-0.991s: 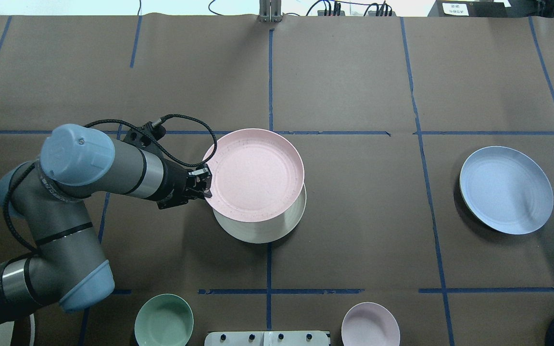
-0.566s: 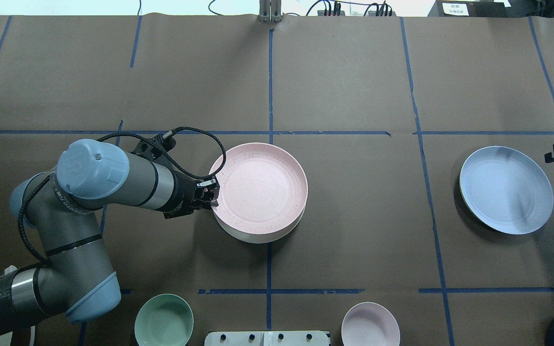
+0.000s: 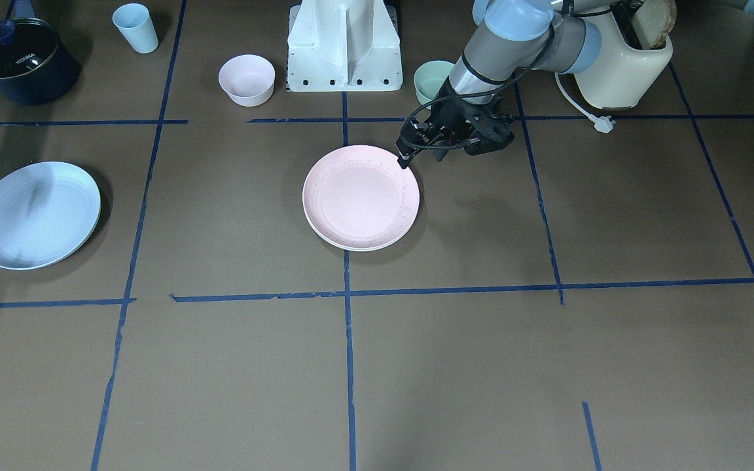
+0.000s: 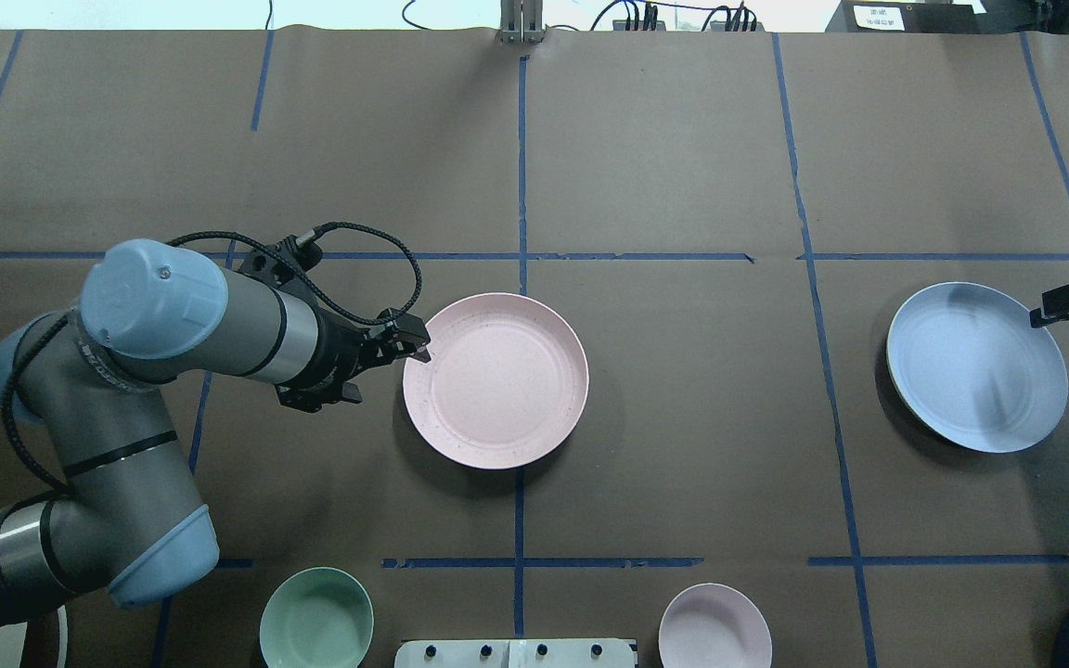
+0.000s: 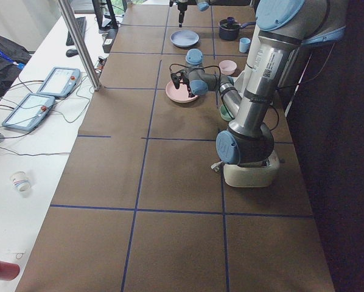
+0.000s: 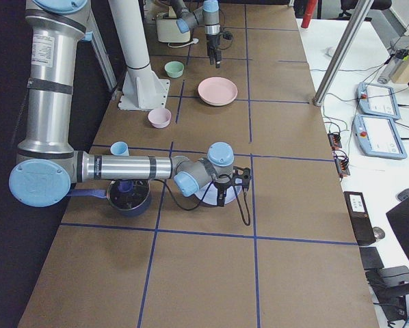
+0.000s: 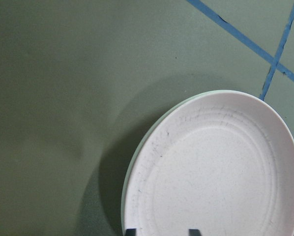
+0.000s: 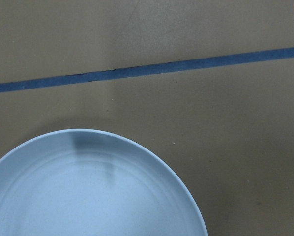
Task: Stack three plates with pink and blue
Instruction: 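Open and draw back the left gripper while the right gripper grasps the blue plate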
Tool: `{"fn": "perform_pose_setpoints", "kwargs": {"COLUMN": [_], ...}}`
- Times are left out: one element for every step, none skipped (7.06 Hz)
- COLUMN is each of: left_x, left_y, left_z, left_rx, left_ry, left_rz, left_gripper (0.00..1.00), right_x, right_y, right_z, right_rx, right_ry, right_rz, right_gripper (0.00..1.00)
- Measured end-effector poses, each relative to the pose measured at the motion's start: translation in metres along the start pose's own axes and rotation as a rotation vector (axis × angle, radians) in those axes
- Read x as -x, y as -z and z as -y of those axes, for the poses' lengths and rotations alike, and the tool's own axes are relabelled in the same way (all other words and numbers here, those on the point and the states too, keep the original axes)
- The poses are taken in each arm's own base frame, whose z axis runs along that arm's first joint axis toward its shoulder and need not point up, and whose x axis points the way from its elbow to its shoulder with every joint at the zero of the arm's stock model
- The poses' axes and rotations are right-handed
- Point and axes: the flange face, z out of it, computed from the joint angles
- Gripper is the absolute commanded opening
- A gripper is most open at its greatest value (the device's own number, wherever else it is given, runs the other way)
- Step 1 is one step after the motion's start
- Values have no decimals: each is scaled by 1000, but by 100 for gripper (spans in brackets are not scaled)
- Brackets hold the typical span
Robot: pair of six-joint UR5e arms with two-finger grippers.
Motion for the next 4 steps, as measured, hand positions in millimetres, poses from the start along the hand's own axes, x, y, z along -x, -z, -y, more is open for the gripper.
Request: {"fn": "perform_pose_setpoints", "kwargs": {"left_x": [-4, -7, -8, -8], "left_y": [27, 52, 69, 76], "left_z": [4, 5, 7, 9], "left_rx": [0, -6, -14, -19], "left_ry": [-18, -35, -42, -43], "left_rz": [24, 43, 56, 61], "left_gripper": [100, 100, 100, 100], "right_x": [3, -6, -20, -32], "right_y": [-15, -31, -44, -50], "right_z": [-9, -19, -27, -32], "right_rx": [-5, 0, 2, 2], "right_ry": [8, 14, 20, 21], "right_rz": [-11, -16, -16, -17], "right_gripper": [100, 100, 100, 87]}}
